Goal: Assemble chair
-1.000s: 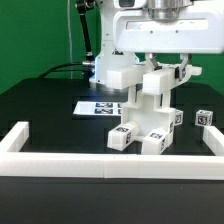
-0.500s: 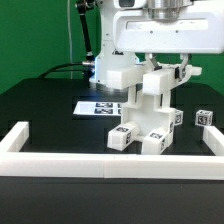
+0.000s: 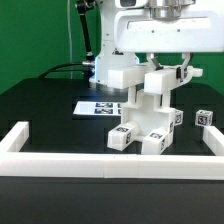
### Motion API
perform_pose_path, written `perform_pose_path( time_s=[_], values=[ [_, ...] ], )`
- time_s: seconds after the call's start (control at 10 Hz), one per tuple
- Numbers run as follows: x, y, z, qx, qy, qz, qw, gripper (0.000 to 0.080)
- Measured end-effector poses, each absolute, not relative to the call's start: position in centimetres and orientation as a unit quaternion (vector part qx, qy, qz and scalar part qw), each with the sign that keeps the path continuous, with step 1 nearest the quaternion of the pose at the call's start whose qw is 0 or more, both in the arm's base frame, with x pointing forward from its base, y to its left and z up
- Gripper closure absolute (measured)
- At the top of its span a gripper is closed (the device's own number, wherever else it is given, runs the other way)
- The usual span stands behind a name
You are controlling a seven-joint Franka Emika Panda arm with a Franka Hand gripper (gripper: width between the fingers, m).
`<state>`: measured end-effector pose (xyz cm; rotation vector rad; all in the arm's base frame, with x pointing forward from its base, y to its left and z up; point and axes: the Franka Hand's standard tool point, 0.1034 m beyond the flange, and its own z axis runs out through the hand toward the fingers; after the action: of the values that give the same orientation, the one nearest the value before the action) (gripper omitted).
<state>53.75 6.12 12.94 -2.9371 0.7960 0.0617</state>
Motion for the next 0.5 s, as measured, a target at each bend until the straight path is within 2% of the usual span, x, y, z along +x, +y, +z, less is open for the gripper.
perform_pose_path(
  time_s=[0.5],
  values=[
    [53.95, 6.04, 12.96, -0.965, 0.259, 0.019, 0.049, 0.0509]
  ],
)
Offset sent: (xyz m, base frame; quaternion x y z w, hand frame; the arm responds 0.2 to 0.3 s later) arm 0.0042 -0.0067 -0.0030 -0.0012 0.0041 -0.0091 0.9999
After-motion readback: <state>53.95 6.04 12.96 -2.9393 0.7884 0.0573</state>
